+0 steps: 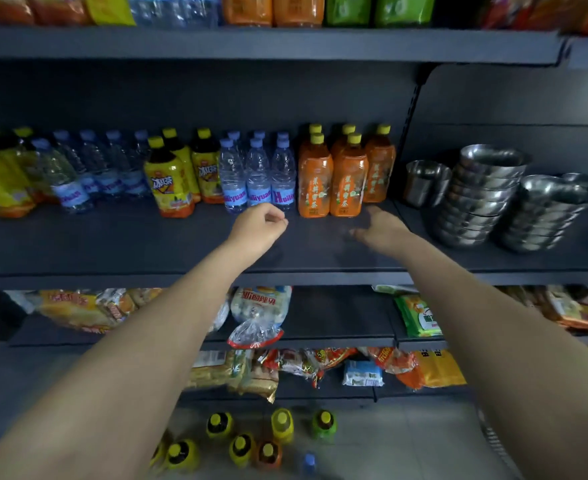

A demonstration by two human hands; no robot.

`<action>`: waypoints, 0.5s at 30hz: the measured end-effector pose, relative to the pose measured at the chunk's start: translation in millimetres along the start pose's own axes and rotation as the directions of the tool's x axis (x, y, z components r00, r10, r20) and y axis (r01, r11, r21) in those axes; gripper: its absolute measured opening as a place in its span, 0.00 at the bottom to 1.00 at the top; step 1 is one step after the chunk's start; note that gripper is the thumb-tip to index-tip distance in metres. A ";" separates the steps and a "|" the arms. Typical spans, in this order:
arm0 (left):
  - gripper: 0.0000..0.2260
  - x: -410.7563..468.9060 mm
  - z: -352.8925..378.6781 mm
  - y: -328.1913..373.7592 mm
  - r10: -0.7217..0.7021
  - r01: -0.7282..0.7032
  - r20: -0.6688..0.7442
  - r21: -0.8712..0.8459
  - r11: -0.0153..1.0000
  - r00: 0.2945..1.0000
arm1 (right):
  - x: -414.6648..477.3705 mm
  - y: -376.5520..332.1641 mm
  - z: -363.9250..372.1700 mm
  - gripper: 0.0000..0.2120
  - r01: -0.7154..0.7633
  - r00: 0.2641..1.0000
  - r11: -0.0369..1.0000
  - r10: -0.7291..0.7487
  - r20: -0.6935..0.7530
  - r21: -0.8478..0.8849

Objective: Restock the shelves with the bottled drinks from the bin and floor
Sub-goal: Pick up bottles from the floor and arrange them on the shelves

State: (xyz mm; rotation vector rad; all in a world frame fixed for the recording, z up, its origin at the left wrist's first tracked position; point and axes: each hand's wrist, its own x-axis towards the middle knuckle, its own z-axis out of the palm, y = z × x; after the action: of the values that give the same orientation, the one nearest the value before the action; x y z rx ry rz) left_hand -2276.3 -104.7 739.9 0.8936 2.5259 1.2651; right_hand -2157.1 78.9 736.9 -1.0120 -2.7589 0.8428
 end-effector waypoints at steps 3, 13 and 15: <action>0.08 -27.8 -14.7 3.9 0.037 -0.039 0.029 0.082 0.996 0.999 | -27.8 -7.2 -4.8 0.29 0.021 1.000 0.999 -0.020 0.019 -0.050; 0.10 -118.3 -32.4 28.9 0.085 -0.109 0.080 0.373 0.921 0.993 | -101.9 -14.2 -6.3 0.28 0.197 0.978 0.952 -0.174 0.116 -0.234; 0.10 -138.1 -30.7 33.5 0.068 -0.093 0.072 0.430 0.898 0.995 | -115.0 -10.4 -5.3 0.29 0.232 0.970 0.940 -0.205 0.129 -0.249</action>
State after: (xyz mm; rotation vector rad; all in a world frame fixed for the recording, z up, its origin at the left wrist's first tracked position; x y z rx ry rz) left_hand -2163.3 -190.8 770.6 1.1098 2.8011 0.6830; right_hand -2072.3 3.6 759.1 -0.6890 -3.0569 0.5210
